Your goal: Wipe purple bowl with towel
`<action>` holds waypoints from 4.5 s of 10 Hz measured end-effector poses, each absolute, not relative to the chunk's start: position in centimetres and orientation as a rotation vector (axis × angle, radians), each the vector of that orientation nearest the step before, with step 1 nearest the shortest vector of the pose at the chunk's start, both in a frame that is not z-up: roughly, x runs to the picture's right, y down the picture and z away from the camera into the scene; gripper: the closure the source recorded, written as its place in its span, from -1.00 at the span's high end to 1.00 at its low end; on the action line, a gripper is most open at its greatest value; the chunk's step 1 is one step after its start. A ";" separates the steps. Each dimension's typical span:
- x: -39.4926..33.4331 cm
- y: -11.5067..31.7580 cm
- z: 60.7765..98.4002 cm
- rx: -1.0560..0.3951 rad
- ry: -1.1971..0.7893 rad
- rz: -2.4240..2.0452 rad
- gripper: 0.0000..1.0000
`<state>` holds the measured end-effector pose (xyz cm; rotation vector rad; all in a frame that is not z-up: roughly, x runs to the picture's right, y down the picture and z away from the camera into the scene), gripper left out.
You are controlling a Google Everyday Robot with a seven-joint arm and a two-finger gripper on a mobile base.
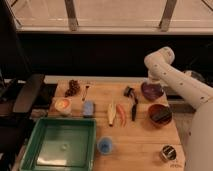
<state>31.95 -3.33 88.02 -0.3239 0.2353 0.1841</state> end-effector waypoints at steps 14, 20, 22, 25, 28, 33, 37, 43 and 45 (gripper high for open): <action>33.7 0.2 89.0 -0.424 0.269 0.210 -1.00; 29.8 -2.0 91.8 -0.412 0.190 0.156 -1.00; 29.1 -1.2 91.2 -0.416 0.146 0.166 -1.00; 28.4 0.6 88.9 -0.428 0.105 0.184 -1.00; 31.1 0.8 87.7 -0.430 0.182 0.196 -1.00; 34.0 -1.3 88.9 -0.400 0.236 0.170 -1.00; 27.9 -1.1 90.3 -0.413 0.141 0.126 -1.00; 27.4 0.9 87.6 -0.432 0.152 0.139 -1.00; 30.8 0.8 87.0 -0.424 0.209 0.156 -1.00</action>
